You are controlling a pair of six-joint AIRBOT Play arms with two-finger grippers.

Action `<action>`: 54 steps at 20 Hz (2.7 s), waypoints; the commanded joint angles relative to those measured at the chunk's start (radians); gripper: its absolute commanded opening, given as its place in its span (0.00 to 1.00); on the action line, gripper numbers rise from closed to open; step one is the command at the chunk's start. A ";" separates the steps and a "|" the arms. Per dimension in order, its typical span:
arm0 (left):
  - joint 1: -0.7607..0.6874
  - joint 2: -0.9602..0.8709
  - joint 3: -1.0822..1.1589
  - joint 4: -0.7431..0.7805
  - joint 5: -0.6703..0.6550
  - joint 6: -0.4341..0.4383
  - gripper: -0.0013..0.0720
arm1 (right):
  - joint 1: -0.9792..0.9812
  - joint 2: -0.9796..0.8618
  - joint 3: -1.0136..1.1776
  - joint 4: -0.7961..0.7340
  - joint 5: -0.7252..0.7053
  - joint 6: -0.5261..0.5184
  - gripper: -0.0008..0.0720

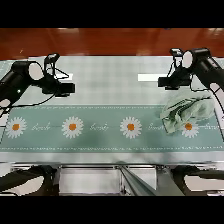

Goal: Fold the shirts.

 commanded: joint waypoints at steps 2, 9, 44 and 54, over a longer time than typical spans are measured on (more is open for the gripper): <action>-0.001 0.000 0.000 0.000 0.000 0.000 0.04 | 0.001 -0.001 0.001 0.000 0.000 0.000 0.05; -0.001 0.000 0.000 0.000 0.000 0.000 0.04 | 0.001 -0.001 0.001 0.000 0.000 0.000 0.05; 0.143 0.358 -0.484 0.000 0.044 0.067 0.71 | -0.423 0.208 -0.508 0.156 -0.348 -0.114 0.58; 0.181 0.379 -0.384 0.091 0.010 0.058 0.71 | -0.422 0.298 -0.261 0.356 -0.242 -0.292 0.05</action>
